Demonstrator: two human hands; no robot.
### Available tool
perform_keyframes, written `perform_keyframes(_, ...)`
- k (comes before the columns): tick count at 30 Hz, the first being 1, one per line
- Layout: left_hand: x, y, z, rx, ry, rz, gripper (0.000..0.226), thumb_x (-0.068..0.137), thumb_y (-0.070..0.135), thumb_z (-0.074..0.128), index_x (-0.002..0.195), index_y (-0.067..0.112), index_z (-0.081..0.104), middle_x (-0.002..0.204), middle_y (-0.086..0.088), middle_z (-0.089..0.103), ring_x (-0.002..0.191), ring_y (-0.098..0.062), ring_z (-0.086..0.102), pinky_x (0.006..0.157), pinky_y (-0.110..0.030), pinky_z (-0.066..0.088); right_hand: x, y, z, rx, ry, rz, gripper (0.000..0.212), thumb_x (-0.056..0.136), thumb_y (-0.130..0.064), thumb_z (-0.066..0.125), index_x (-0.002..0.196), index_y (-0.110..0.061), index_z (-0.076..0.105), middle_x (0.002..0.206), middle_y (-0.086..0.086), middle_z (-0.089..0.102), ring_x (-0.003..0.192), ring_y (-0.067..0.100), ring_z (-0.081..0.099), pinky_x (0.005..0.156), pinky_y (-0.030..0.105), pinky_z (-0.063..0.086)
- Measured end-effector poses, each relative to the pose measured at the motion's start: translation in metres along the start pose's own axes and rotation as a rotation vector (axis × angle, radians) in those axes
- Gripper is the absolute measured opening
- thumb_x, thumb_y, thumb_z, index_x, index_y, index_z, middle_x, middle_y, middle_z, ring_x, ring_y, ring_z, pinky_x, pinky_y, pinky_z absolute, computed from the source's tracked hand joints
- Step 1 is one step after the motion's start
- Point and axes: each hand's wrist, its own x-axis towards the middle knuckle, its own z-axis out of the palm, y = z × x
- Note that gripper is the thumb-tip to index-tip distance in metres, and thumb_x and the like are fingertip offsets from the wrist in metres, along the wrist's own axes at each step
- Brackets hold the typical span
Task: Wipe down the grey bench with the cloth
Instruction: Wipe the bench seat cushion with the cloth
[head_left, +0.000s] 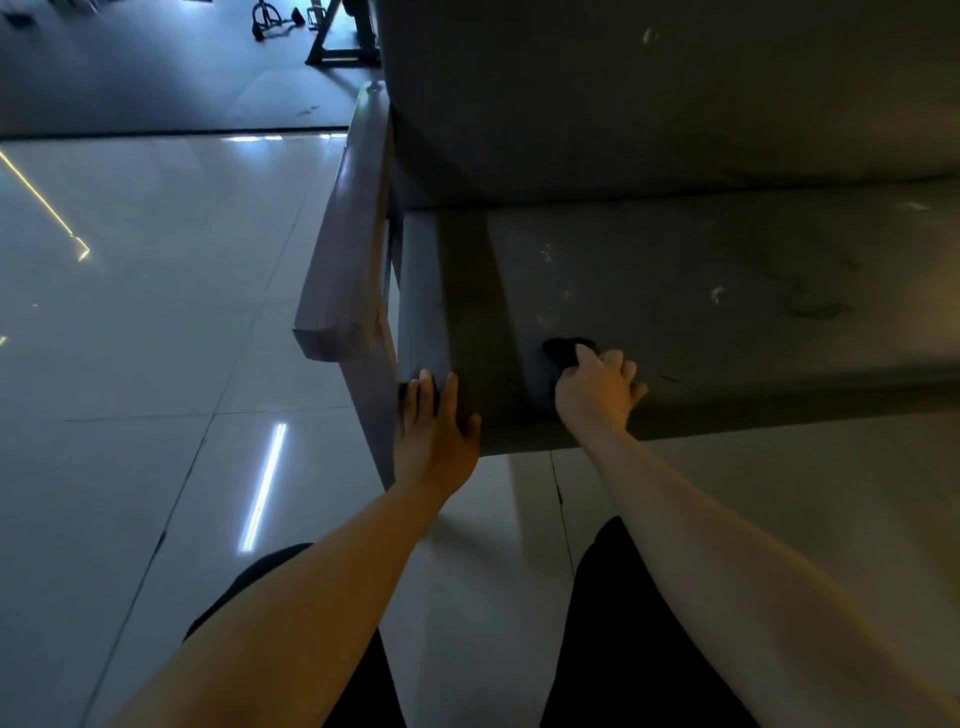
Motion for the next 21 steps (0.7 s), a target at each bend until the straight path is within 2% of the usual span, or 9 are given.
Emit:
perform_keyframes(3, 0.001, 0.002, 0.001, -0.005, -0.029, 0.001, 0.073, 0.103, 0.05, 0.044, 0.161, 0.027, 0.006, 0.169, -0.008, -0.004, 0.156, -0.029, -0.005, 0.124, -0.05, 0.01, -0.026, -0.037, 0.015, 0.026, -0.113, -0.202, 0.033, 0.102, -0.024, 0.046, 0.132, -0.021, 0.059, 0.126, 0.012, 0.05, 0.125, 0.032, 0.043, 0.107, 0.052, 0.03)
perform_keyframes(5, -0.002, 0.0, 0.003, 0.047, -0.026, 0.018, 0.082, 0.1, 0.049, 0.053, 0.161, 0.027, 0.004, 0.169, -0.011, -0.003, 0.155, -0.032, -0.004, 0.124, -0.05, 0.012, -0.043, -0.055, 0.022, -0.056, -0.177, -0.362, 0.035, 0.102, -0.023, 0.047, 0.135, -0.024, 0.056, 0.125, 0.01, 0.05, 0.124, 0.031, 0.044, 0.109, 0.051, 0.031)
perform_keyframes(8, -0.003, -0.004, 0.006, 0.086, -0.015, 0.046, 0.079, 0.101, 0.049, 0.049, 0.161, 0.03, 0.001, 0.168, -0.012, -0.005, 0.155, -0.033, -0.005, 0.123, -0.052, 0.014, -0.046, -0.049, 0.014, -0.21, -0.149, -0.496, 0.04, 0.1, -0.025, 0.048, 0.139, -0.03, 0.053, 0.12, 0.006, 0.049, 0.118, 0.028, 0.046, 0.107, 0.049, 0.031)
perform_keyframes(10, -0.003, -0.004, 0.005, 0.074, -0.003, 0.052, 0.068, 0.105, 0.05, 0.037, 0.161, 0.032, 0.002, 0.169, -0.011, -0.006, 0.155, -0.033, -0.005, 0.123, -0.053, 0.014, -0.034, -0.029, 0.003, -0.224, -0.076, -0.448, 0.04, 0.099, -0.022, 0.044, 0.137, -0.03, 0.056, 0.116, 0.006, 0.049, 0.115, 0.027, 0.048, 0.104, 0.049, 0.03)
perform_keyframes(13, -0.004, -0.002, 0.004, 0.074, -0.008, 0.041, 0.062, 0.107, 0.052, 0.025, 0.161, 0.033, 0.003, 0.169, -0.01, -0.006, 0.156, -0.031, -0.006, 0.123, -0.051, 0.011, -0.007, 0.005, -0.013, -0.191, -0.053, -0.202, 0.037, 0.097, -0.018, 0.047, 0.129, -0.027, 0.062, 0.119, 0.009, 0.049, 0.117, 0.03, 0.049, 0.107, 0.056, 0.026)
perform_keyframes(15, -0.005, -0.003, 0.005, 0.081, -0.003, 0.038, 0.061, 0.107, 0.052, 0.024, 0.161, 0.033, 0.003, 0.169, -0.01, -0.006, 0.155, -0.031, -0.007, 0.124, -0.05, 0.01, -0.001, 0.013, -0.015, -0.18, -0.06, -0.101, 0.035, 0.097, -0.018, 0.049, 0.129, -0.025, 0.063, 0.121, 0.01, 0.049, 0.121, 0.032, 0.047, 0.11, 0.059, 0.023)
perform_keyframes(21, -0.001, 0.002, 0.003, 0.08, -0.047, 0.027, 0.063, 0.107, 0.051, 0.027, 0.161, 0.033, 0.001, 0.168, -0.011, -0.011, 0.155, -0.033, -0.011, 0.124, -0.051, 0.006, -0.031, -0.025, -0.003, 0.016, -0.103, -0.143, 0.029, 0.101, -0.022, 0.043, 0.119, -0.018, 0.065, 0.102, 0.003, 0.046, 0.107, 0.027, 0.053, 0.104, 0.051, 0.029)
